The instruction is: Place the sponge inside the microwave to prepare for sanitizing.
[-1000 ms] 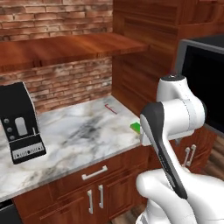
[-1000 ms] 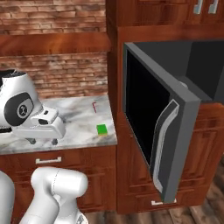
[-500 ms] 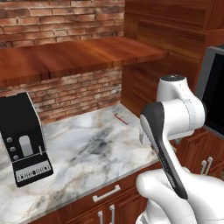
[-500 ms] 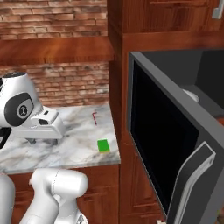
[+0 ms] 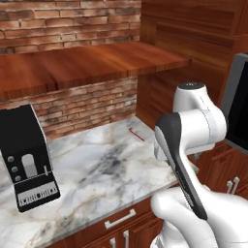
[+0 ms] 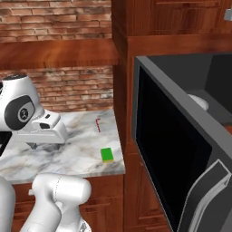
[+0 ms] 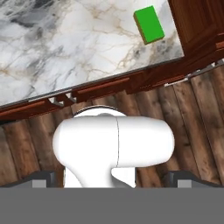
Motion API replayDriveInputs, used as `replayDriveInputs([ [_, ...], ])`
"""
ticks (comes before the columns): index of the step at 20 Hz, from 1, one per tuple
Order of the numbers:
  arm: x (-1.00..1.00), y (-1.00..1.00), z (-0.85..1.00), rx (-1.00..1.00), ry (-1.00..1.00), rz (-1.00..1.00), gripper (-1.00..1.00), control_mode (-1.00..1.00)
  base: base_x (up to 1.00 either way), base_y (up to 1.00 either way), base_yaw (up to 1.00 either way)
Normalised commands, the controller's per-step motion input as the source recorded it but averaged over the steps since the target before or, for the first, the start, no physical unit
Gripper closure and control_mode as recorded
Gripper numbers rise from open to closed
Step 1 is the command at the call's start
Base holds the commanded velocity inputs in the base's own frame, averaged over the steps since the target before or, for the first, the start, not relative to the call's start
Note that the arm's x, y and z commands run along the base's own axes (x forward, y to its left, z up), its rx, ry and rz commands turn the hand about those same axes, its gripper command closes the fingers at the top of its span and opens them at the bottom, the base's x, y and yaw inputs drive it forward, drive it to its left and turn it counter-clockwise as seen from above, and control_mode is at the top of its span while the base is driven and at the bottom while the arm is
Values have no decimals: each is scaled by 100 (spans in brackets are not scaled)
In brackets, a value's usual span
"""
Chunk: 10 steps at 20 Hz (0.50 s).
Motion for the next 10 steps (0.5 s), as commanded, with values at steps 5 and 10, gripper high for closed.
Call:
replayDriveInputs([
  [5,0,0,0,0,0,0,-100,100,27,-54,4],
  [10,0,0,0,0,0,0,-100,100,9,-23,1],
])
